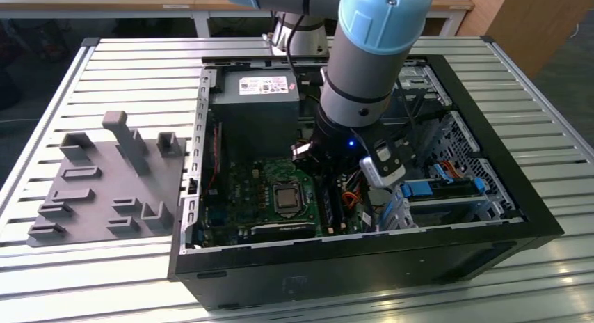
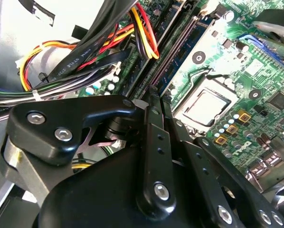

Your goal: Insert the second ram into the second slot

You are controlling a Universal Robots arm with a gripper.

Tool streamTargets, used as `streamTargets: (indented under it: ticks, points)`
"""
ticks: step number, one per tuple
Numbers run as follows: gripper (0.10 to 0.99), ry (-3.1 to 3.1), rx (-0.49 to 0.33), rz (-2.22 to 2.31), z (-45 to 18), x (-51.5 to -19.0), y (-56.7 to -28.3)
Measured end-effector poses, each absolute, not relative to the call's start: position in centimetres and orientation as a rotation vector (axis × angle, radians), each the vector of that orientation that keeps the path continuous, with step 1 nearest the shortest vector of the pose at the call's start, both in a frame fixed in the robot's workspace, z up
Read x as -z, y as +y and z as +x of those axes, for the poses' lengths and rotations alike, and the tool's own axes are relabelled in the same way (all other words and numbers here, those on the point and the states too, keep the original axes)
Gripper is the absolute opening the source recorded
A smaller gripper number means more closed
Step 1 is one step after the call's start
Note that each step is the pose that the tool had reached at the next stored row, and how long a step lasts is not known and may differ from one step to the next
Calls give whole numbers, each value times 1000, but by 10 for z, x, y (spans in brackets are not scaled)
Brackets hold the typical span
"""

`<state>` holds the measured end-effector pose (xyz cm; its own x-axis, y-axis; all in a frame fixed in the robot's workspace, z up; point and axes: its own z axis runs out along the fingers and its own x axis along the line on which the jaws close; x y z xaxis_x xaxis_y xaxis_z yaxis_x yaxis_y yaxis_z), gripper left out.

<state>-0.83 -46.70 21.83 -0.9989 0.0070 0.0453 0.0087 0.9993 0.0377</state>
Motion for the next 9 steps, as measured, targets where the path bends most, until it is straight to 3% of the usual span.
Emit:
streamTargets:
  ticks: [9]
  points:
    - [137,-3096,59,-26,-8,-215,-467]
